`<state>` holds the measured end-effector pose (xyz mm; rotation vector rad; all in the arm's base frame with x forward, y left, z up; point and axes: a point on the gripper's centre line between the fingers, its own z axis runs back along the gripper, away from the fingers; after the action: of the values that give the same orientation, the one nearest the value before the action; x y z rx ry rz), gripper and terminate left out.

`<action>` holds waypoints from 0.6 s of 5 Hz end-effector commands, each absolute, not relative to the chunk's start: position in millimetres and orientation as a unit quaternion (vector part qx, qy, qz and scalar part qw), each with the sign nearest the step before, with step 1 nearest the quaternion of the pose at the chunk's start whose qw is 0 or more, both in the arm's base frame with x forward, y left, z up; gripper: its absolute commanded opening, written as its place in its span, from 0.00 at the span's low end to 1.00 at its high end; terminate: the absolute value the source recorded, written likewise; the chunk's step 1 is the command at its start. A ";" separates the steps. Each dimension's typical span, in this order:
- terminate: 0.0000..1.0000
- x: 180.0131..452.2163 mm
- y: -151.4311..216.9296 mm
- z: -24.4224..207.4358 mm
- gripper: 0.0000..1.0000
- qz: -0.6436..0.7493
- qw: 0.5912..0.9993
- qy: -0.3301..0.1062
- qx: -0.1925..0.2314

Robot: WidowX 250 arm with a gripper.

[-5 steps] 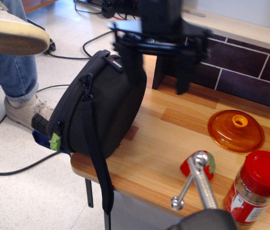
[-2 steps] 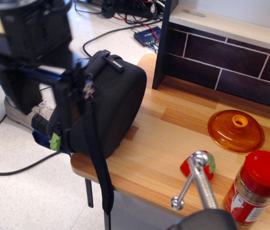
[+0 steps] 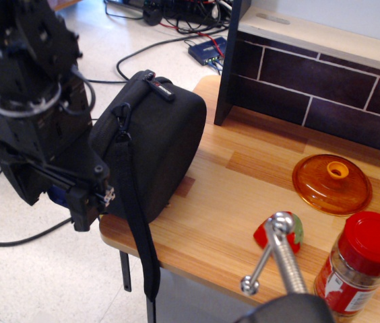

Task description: Unzip zipper bag

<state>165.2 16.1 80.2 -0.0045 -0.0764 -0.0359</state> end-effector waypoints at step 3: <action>0.00 182.1 36.7 48.7 1.00 -0.014 0.997 -0.060 0.042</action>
<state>179.2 31.9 45.1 0.0783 -0.1147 -0.0367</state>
